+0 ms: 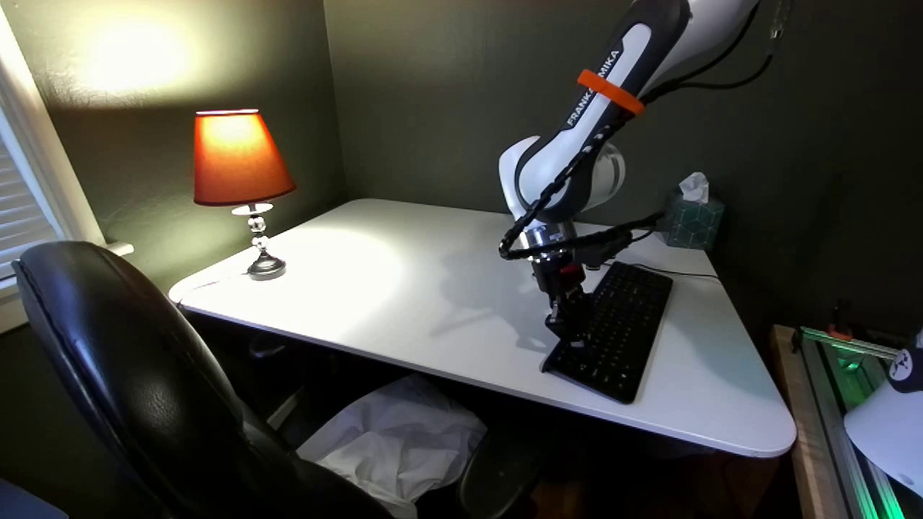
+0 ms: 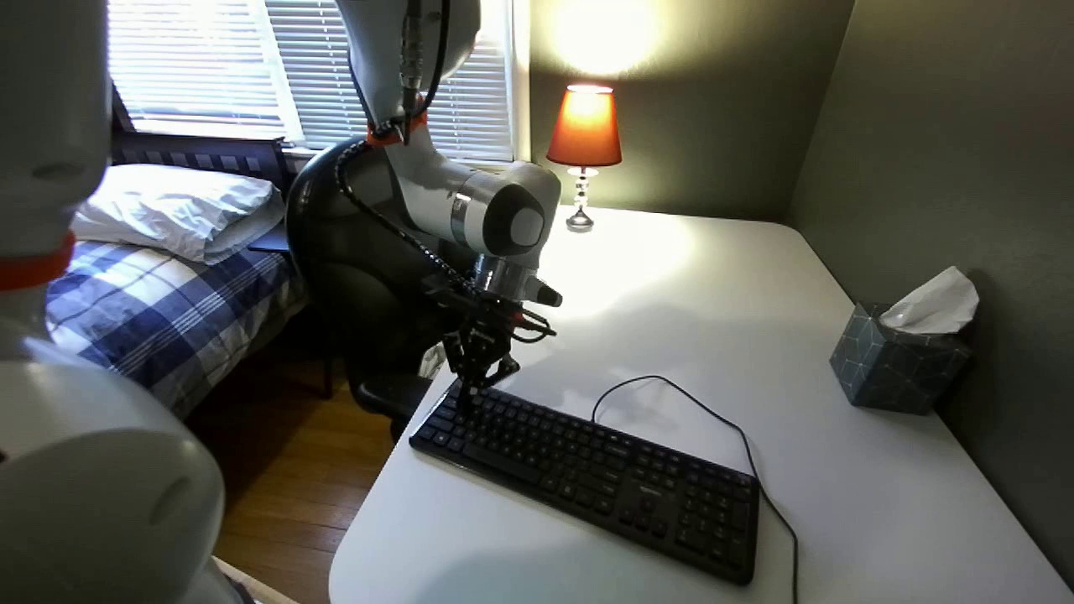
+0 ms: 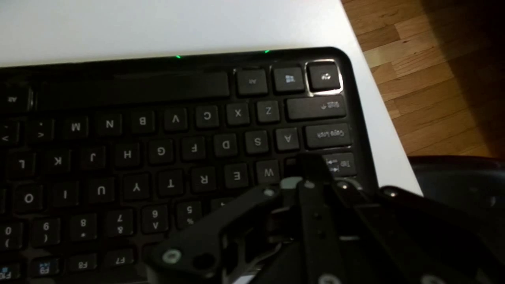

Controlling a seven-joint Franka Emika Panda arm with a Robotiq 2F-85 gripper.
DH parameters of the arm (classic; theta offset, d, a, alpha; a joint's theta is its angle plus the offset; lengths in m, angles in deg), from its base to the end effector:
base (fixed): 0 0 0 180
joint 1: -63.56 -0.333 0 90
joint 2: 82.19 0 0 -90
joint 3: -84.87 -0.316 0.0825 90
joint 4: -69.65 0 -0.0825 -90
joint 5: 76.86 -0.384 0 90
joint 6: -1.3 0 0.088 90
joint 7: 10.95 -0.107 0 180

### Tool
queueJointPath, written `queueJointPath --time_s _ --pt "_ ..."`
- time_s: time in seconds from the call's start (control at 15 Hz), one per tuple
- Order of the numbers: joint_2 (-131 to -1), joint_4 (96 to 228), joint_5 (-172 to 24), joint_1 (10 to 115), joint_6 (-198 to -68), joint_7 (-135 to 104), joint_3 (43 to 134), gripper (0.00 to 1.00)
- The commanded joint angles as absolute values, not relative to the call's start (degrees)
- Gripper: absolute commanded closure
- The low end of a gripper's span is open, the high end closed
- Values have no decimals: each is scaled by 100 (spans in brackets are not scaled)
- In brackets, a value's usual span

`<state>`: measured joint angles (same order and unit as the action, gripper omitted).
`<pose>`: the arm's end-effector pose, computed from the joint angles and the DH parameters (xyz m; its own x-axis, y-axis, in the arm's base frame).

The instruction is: Press one key on the black keyboard.

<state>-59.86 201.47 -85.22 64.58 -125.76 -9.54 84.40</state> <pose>0.4680 0.0005 0.1492 0.8868 -0.0709 -0.4567 -0.1192 -0.9898 -0.0777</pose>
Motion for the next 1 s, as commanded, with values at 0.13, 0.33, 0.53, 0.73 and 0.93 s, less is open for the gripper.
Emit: queueJointPath --time_s 0.13,0.33,0.53,0.73,0.93 --pt "-5883 20130 -8664 6534 -12581 -860 8380 100" --pt "-6081 20286 -8648 6527 -12595 -855 8381 100" --pt "-6326 20488 -8628 6504 -12685 -876 8383 100" --pt "-6534 20631 -8629 6490 -12735 -876 8380 100" --pt "-6755 20780 -8608 6465 -12821 -914 8385 74"
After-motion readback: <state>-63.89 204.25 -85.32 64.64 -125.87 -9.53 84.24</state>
